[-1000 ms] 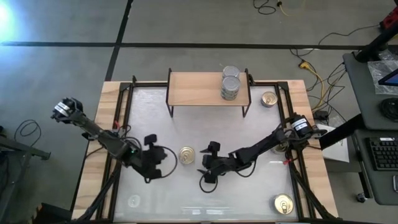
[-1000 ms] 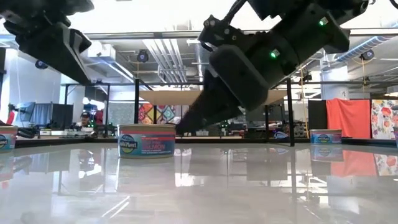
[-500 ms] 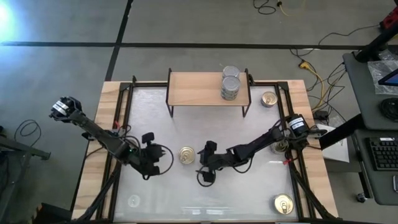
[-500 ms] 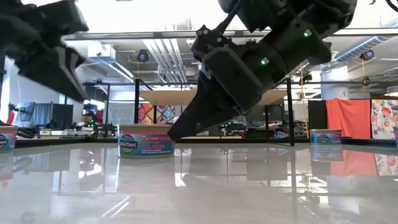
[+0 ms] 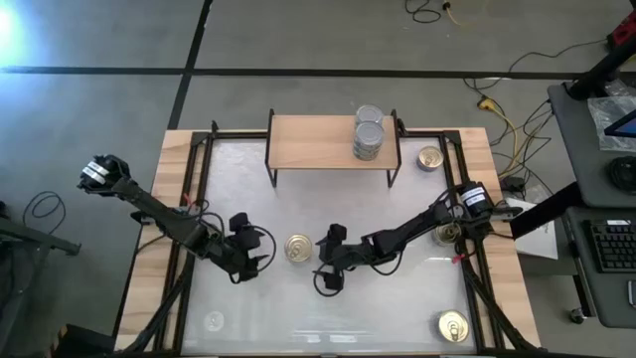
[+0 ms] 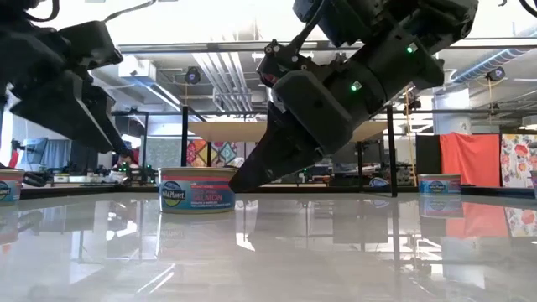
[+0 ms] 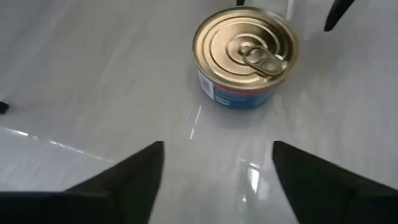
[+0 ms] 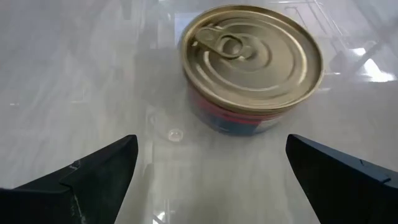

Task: Stack canned seafood by type on shelf
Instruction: Put the top left blue-pink tuna can on the shelf

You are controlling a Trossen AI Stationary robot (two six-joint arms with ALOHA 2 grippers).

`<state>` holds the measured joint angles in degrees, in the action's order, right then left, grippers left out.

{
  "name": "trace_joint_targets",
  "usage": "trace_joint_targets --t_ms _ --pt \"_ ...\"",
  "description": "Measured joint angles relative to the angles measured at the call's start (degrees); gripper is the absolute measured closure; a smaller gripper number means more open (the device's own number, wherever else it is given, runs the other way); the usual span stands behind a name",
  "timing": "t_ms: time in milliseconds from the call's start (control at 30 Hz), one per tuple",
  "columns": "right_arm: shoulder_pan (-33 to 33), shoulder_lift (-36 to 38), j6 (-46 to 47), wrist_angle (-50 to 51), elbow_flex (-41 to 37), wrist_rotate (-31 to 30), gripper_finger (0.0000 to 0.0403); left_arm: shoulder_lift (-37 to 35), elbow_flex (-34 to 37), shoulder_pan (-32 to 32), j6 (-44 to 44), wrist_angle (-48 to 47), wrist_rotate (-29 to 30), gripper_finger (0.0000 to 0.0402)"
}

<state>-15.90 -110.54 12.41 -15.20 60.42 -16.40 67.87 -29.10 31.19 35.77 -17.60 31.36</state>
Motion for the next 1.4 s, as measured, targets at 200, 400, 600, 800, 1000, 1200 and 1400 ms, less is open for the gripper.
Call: trace_joint_targets --t_ms 200,400,600,800,1000,1200,1400 --pt "0.6 0.0 0.7 0.0 0.0 -0.3 0.0003 2.5 4.8 -2.3 -5.9 14.6 -0.9 0.0036" --pt "2.1 0.1 1.2 0.7 0.0 -2.4 0.0003 8.4 8.0 -5.2 -12.6 27.3 -2.0 0.0021" --pt "3.9 0.3 5.0 5.9 0.7 -3.1 0.0003 16.8 8.6 -7.0 -18.0 39.1 -4.0 0.0021" --pt "4.9 -0.1 6.0 5.9 2.2 -3.1 0.0003 24.8 10.3 -8.5 -20.9 51.7 -6.5 0.0021" --pt "5.0 -0.2 5.4 5.9 3.7 -2.6 0.0003 31.3 10.9 -8.6 -20.9 63.9 -7.3 0.0021" --pt "5.0 -1.8 4.5 5.7 5.1 -2.0 0.0003 36.2 11.0 -8.6 -21.6 72.6 -7.2 0.0021" --pt "5.0 -3.5 5.0 5.7 6.1 -1.9 0.0003 39.2 11.0 -8.5 -21.9 78.3 -7.4 0.0020"
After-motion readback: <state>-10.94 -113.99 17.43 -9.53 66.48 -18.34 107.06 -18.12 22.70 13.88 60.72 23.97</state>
